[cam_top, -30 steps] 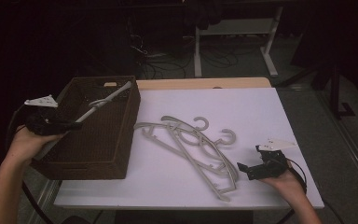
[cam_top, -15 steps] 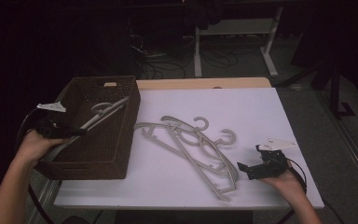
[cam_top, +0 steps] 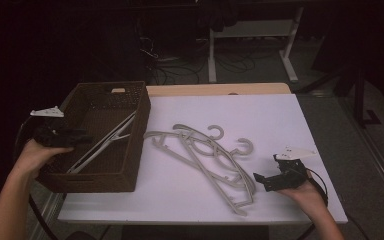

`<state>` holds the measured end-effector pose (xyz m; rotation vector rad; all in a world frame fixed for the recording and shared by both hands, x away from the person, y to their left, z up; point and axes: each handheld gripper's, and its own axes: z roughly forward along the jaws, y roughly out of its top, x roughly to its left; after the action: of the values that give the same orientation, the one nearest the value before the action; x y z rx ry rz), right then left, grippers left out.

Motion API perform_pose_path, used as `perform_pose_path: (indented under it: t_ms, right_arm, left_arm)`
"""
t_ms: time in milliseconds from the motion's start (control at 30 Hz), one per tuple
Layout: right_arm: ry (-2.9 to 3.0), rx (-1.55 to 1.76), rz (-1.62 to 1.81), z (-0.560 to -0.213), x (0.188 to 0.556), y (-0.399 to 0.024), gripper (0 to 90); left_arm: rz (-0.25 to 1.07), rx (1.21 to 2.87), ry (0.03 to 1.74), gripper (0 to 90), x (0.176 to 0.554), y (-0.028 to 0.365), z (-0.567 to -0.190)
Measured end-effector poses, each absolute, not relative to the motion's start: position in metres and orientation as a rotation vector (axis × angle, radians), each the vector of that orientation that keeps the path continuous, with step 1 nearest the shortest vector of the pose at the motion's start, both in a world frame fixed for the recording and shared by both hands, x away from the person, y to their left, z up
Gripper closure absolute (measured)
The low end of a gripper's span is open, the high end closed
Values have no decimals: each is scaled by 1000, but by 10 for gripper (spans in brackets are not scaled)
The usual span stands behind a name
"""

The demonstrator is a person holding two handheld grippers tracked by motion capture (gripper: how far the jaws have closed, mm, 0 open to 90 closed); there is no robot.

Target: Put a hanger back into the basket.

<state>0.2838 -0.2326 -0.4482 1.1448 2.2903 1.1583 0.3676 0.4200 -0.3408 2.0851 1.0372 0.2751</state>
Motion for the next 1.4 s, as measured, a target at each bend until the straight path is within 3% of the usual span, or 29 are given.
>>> perform_pose_path:
  t_ms: [333,933,1167,1267,1400]
  right_arm:
    - [2302,1140,1159,-448,283,-233,0]
    - [2308,1126,1158,-445,283,-233,0]
    - [2310,1123,1159,-445,284,-232,0]
    - [2314,1121,1157,-445,284,-233,0]
    - [2316,1120,1160,-445,284,-233,0]
  left_arm:
    - [301,1995,992,287,362,382,-320]
    - [241,1945,853,262,359,296,-299]
    - [218,1958,796,379,354,250,-298]
    - [218,1977,782,482,352,228,-301]
    - [215,2008,776,686,351,200,-310]
